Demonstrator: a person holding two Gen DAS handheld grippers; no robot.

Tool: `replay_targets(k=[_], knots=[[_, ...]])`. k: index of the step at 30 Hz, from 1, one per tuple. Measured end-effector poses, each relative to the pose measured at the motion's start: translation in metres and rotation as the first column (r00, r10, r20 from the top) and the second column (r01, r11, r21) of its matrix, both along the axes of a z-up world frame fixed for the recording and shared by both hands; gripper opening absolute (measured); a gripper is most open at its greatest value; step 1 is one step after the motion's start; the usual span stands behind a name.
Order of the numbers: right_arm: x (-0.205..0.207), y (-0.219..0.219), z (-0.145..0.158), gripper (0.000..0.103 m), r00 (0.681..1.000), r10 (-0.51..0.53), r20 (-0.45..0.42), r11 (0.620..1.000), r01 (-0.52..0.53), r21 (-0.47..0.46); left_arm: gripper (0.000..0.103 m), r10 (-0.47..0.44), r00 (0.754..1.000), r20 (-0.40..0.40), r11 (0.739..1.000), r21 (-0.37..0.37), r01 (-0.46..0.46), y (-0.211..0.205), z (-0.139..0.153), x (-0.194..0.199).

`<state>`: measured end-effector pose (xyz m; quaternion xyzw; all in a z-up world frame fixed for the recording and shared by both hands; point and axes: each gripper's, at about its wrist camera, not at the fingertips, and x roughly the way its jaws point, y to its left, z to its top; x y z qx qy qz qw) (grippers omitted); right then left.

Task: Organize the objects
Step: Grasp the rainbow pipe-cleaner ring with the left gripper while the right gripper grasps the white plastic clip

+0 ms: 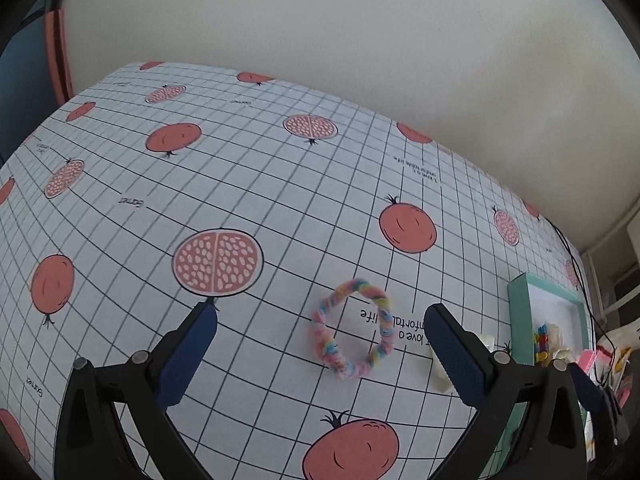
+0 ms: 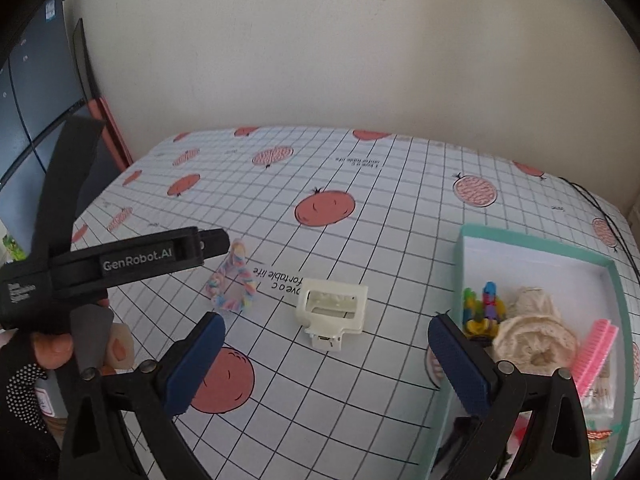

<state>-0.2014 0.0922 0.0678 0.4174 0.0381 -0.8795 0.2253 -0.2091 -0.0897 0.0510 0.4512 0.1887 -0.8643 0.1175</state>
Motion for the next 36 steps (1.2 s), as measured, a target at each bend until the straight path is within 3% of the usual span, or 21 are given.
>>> replay_targets(k=[9, 18, 29, 34, 36], knots=[[-0.021, -0.010, -0.029, 0.100, 0.996, -0.004, 0.089, 1.000, 0.003, 0.010, 0.103, -0.039, 0.999, 0.027, 0.999, -0.024, 0.040, 0.006, -0.014, -0.011], [-0.032, -0.015, -0.044, 0.096, 0.992, -0.029, 0.120, 0.999, 0.025, 0.041, 0.103, -0.050, 0.997, 0.057, 0.999, -0.006, 0.051, 0.007, -0.028, -0.019], [-0.044, -0.017, -0.053, 0.089, 0.987, -0.049, 0.155, 0.998, 0.043, 0.040, 0.103, -0.068, 0.993, 0.092, 0.997, -0.039, 0.071, 0.013, -0.039, -0.025], [-0.045, -0.020, -0.050, 0.082, 0.988, -0.039, 0.152, 0.999, 0.034, 0.035, 0.096, -0.073, 0.993, 0.087, 0.996, -0.043, 0.077, 0.014, -0.037, -0.025], [-0.046, -0.020, -0.049, 0.078, 0.988, -0.038, 0.153, 0.999, 0.033, 0.030, 0.086, -0.077, 0.993, 0.090, 0.995, -0.048, 0.082, 0.016, -0.036, -0.026]])
